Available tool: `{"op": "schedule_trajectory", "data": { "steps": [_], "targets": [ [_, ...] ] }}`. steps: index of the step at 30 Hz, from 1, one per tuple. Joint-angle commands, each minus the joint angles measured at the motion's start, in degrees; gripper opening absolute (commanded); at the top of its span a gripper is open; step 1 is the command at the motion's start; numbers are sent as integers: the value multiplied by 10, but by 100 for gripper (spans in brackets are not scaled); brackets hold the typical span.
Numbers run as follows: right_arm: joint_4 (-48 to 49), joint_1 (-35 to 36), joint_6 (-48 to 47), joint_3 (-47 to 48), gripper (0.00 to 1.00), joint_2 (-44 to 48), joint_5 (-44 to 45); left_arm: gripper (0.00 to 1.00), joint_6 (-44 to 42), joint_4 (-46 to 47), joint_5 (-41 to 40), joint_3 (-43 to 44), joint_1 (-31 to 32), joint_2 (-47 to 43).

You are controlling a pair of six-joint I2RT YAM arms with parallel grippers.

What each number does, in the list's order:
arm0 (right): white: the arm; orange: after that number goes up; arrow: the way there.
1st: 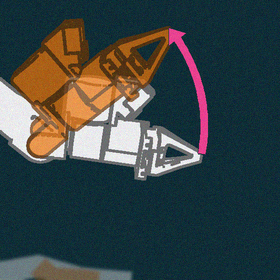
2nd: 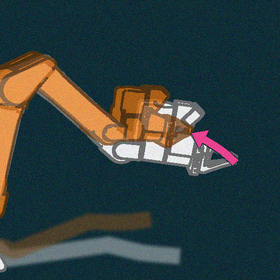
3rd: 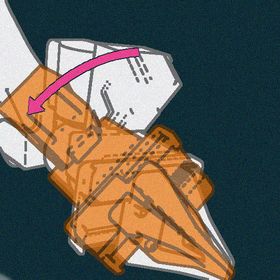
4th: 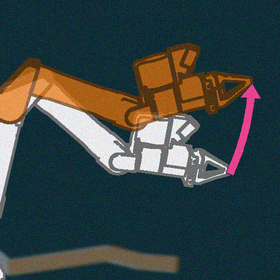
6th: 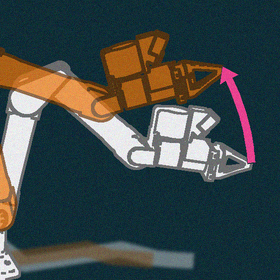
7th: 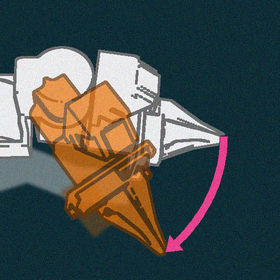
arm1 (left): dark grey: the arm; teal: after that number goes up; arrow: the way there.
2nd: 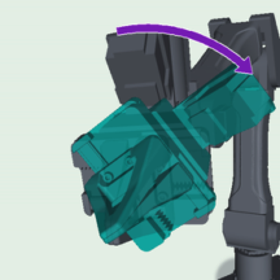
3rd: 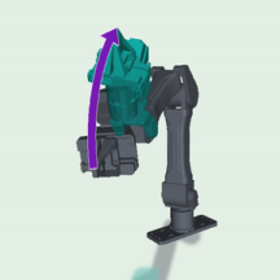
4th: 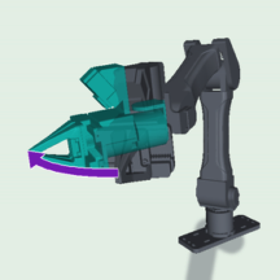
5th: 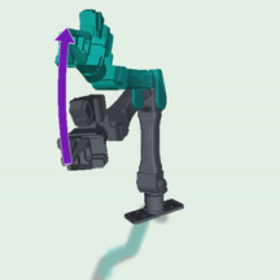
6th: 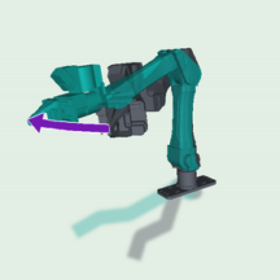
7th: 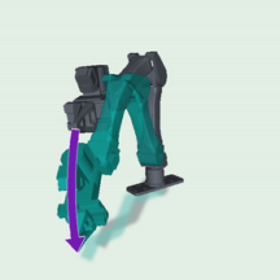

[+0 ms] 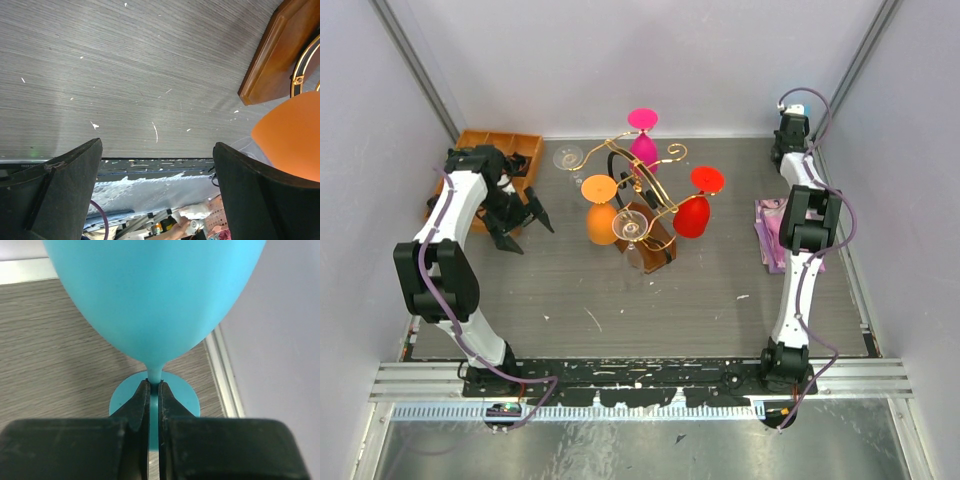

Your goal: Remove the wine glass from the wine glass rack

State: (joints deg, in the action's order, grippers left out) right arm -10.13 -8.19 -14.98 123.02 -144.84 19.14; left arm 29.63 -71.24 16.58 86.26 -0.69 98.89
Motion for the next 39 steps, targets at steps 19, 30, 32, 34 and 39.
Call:
{"op": "schedule_trajectory", "data": {
  "steps": [19,30,32,34,39],
  "targets": [
    [-22,0,153,-24,3,4,-142,99,7,-10,0,-2,6,-27],
    [-25,1,150,-30,29,9,-141,99,8,-21,-6,8,8,-31],
    [-27,0,150,-29,30,9,-140,99,9,-21,-5,7,8,-30],
    [-29,0,149,-27,29,9,-140,99,9,-20,-4,5,8,-30],
    [-45,1,145,-20,29,7,-136,99,9,-18,-5,3,8,-31]
  ]
}}
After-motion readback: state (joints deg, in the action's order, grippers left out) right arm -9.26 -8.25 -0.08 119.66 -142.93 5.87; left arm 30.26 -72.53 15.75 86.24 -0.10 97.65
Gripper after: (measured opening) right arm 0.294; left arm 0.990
